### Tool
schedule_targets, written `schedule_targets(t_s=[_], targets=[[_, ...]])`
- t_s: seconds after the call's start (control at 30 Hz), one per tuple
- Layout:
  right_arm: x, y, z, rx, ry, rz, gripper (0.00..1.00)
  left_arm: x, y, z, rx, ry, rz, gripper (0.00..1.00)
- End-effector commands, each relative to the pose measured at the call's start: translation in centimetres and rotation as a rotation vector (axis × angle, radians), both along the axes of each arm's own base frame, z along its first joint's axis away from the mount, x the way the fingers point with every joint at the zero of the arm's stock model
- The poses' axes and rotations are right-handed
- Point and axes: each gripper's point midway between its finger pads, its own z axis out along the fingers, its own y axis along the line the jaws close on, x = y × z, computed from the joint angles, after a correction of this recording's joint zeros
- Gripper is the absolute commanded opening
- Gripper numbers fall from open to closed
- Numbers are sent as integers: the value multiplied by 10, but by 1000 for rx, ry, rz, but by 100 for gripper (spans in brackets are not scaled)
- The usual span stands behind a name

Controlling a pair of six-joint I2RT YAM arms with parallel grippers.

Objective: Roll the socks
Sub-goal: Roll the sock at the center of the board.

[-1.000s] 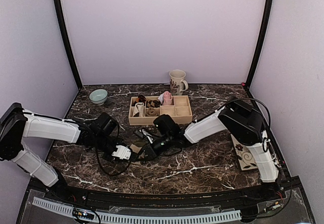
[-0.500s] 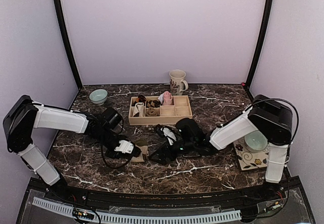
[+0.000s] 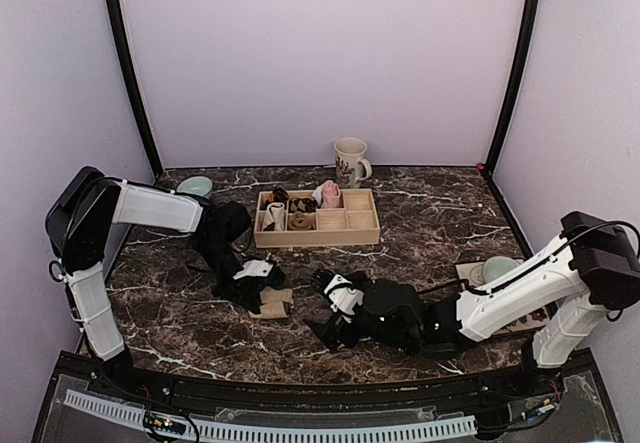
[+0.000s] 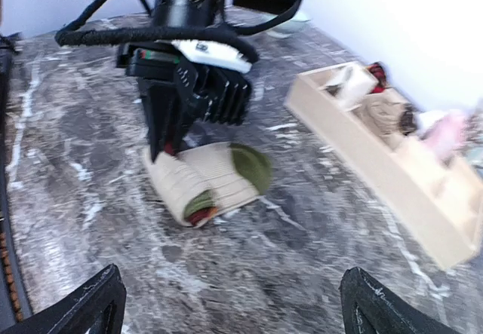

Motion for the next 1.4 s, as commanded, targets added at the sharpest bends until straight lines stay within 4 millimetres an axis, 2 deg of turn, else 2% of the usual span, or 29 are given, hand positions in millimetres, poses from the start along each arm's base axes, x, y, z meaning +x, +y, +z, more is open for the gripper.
schedule_targets(t_s=[0.0, 0.03, 0.1, 0.17, 0.23, 0.33, 0.37, 0.5, 0.63, 0.8, 0.97, 1.1, 1.37], targets=[[47, -56, 36, -40, -267, -444, 100, -23, 19, -23, 143, 144, 0, 0], [48, -69, 35, 8, -223, -495, 100, -23, 20, -25, 159, 159, -2, 0], [42, -73, 32, 133, -101, -421, 100, -23, 22, -29, 192, 183, -8, 0], [38, -74, 28, 151, -72, -376, 100, -25, 26, -31, 224, 207, -27, 0], [22, -56, 15, 64, -83, -227, 100, -24, 27, -32, 246, 229, -35, 0], [-14, -25, -6, -66, -129, 49, 99, -21, 24, -33, 262, 260, -31, 0], [-19, -19, -9, -86, -130, 95, 98, -22, 24, -32, 266, 268, -32, 0], [-26, 11, -14, -96, -122, 239, 80, -22, 26, -38, 298, 287, -28, 0], [-26, 52, -6, -44, -138, 357, 71, -26, 29, -42, 323, 321, -29, 0], [-18, 83, -22, -69, -146, 467, 62, -31, 30, -43, 338, 360, -31, 0], [-12, 95, -32, -77, -101, 537, 56, -35, 33, -42, 340, 377, -40, 0], [-8, 96, -45, -95, -79, 549, 56, -38, 34, -43, 338, 381, -49, 0], [-3, 106, -72, -144, -45, 557, 53, -30, 30, -44, 334, 356, -31, 1]])
